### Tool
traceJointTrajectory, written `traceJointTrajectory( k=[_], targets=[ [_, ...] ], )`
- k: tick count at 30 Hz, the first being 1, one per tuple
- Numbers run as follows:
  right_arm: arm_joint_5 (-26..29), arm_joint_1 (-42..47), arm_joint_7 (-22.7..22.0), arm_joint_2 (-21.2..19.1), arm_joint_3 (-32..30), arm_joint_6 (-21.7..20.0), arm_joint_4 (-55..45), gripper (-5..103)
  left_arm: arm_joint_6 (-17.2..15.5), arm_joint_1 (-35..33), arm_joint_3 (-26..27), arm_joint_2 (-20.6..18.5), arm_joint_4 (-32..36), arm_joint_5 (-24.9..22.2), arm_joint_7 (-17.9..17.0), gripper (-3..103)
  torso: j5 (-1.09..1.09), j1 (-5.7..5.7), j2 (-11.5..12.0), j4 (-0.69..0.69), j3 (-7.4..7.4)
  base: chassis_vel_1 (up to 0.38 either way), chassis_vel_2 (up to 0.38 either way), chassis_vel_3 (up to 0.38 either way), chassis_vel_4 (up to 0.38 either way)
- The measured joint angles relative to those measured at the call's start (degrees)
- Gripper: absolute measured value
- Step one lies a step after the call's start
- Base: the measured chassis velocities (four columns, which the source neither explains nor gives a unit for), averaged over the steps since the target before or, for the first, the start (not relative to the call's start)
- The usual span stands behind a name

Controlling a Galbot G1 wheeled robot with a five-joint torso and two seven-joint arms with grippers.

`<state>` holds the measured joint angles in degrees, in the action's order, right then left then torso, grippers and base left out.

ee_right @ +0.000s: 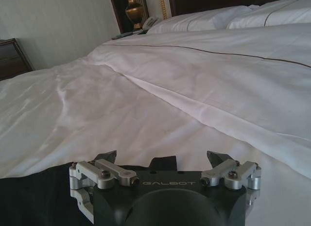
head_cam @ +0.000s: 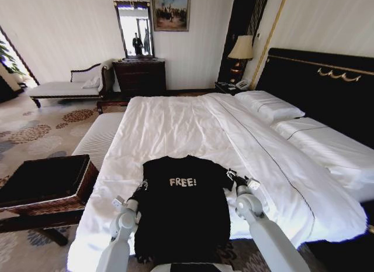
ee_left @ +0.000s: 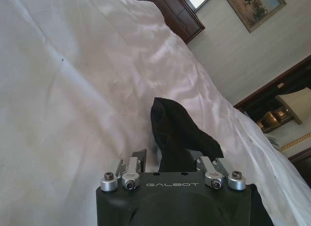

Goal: Fold the clothes on the bed and place them into the basket.

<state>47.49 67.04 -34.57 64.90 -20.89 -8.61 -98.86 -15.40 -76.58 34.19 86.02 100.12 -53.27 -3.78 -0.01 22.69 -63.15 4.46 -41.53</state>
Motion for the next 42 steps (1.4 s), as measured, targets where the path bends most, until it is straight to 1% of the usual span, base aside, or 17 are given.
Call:
traceJointTrajectory(
  k=[1, 2, 3, 4, 5, 6, 10, 12, 14, 15, 16, 18, 22, 26, 32, 35, 42],
  targets=[
    [0.0, 0.0, 0.0, 0.0, 0.0, 0.0, 0.0, 100, 0.0, -0.1, 0.1, -0.1, 0.1, -0.1, 0.0, 53, 0.0, 0.0, 0.0, 0.0, 0.0, 0.0, 0.0, 0.0, 0.0],
    [0.0, 0.0, 0.0, 0.0, 0.0, 0.0, 0.0, 100, 0.0, -0.1, 0.1, -0.1, 0.1, -0.1, 0.0, 53, 0.0, 0.0, 0.0, 0.0, 0.0, 0.0, 0.0, 0.0, 0.0],
    [0.0, 0.1, 0.0, 0.1, 0.0, 0.0, 0.0, 100, 0.0, -0.2, 0.2, -0.1, 0.3, -0.2, 0.0, 58, 0.0, 0.0, 0.0, 0.0, 0.0, 0.0, 0.0, 0.0, 0.0],
    [-0.1, 0.1, 0.0, 0.1, 0.0, 0.0, 0.0, 100, 0.0, -0.3, 0.3, -0.2, 0.4, -0.4, 0.0, 58, 0.01, 0.0, 0.0, 0.0, 0.0, 0.0, 0.0, 0.0, 0.0],
    [-0.1, 0.1, 0.0, 0.1, 0.0, 0.0, 0.0, 100, 0.0, -0.4, 0.3, -0.2, 0.5, -0.4, 0.0, 64, 0.0, 0.0, 0.0, 0.0, 0.0, 0.0, 0.0, 0.0, 0.0],
    [-0.1, 0.1, 0.0, 0.1, 0.0, 0.0, 0.0, 100, 0.0, -0.4, 0.3, -0.2, 0.5, -0.4, 0.0, 64, 0.0, 0.0, 0.0, 0.0, 0.0, 0.0, 0.0, 0.0, 0.0],
    [-0.2, 0.1, 0.0, 0.4, 0.2, 0.0, 0.0, 100, 0.0, -1.9, -0.6, 0.3, 2.6, -0.3, -0.1, 85, 0.0, 0.0, 0.0, 0.0, 0.0, 0.0, 0.0, 0.0, 0.0],
    [-0.3, 0.1, 0.0, 0.4, 0.2, 0.0, 0.0, 100, 0.0, -2.6, -1.1, 0.6, 3.5, 0.0, -0.1, 85, 0.0, 0.0, 0.0, 0.0, 0.0, 0.0, 0.0, 0.0, 0.0],
    [-0.3, 0.1, -0.1, 0.5, 0.2, 0.0, 0.0, 100, 0.0, -4.2, -1.7, 1.1, 5.6, 1.0, 0.0, 96, 0.01, 0.0, 0.0, 0.01, 0.01, 0.0, 0.0, 0.0, 0.0],
    [-0.3, 0.1, -0.1, 0.5, 0.2, 0.0, 0.0, 100, 0.1, -5.0, -1.9, 1.3, 6.4, 1.8, 0.1, 98, 0.01, 0.0, 0.0, 0.0, 0.0, 0.0, 0.0, 0.0, 0.0],
    [-0.3, 0.2, -0.1, 0.4, 0.2, 0.0, 0.0, 100, 0.3, -5.8, -2.0, 1.3, 7.4, 2.7, 0.3, 100, 0.01, 0.0, 0.0, 0.0, 0.0, 0.0, 0.0, 0.0, 0.0],
    [-0.3, 0.3, -0.1, 0.3, 0.2, 0.0, 0.0, 100, 0.5, -6.3, -2.0, 1.3, 8.2, 3.1, 0.4, 100, 0.01, 0.0, 0.0, 0.0, 0.01, 0.0, 0.0, 0.0, 0.0],
    [-0.3, 0.4, -0.1, 0.0, -0.1, 0.1, 0.1, 100, 0.6, -8.1, -1.6, 0.6, 11.7, 2.6, 0.3, 100, 0.01, 0.0, 0.0, 0.0, 0.0, 0.0, 0.0, 0.0, 0.0],
    [-0.3, 0.2, -0.1, 0.3, 0.1, 0.1, 0.3, 100, 0.4, -8.9, -2.1, 0.7, 13.1, 2.5, 0.3, 100, 0.01, 0.0, 0.0, 0.0, 0.01, 0.0, 0.0, 0.0, 0.0],
    [-0.4, 0.0, -0.3, 1.0, 0.6, 0.0, 0.3, 100, 0.2, -7.8, -3.6, 2.1, 11.2, 2.6, 0.2, 100, 0.0, 0.0, 0.0, 0.0, 0.0, 0.0, 0.0, 0.0, 0.0],
    [-0.5, 0.1, -0.4, 0.9, 0.5, 0.0, 0.1, 100, 0.2, -6.6, -4.5, 3.0, 9.1, 2.9, 0.2, 100, 0.01, 0.01, 0.0, 0.0, 0.0, 0.0, 0.0, 0.0, 0.0],
    [-0.5, 0.8, -0.4, 0.2, -0.2, 0.0, 0.1, 100, 0.2, -5.3, -4.4, 2.9, 7.0, 2.5, 0.2, 100, 0.01, 0.01, 0.0, 0.01, 0.01, 0.0, 0.0, 0.0, 0.0]
  ],
)
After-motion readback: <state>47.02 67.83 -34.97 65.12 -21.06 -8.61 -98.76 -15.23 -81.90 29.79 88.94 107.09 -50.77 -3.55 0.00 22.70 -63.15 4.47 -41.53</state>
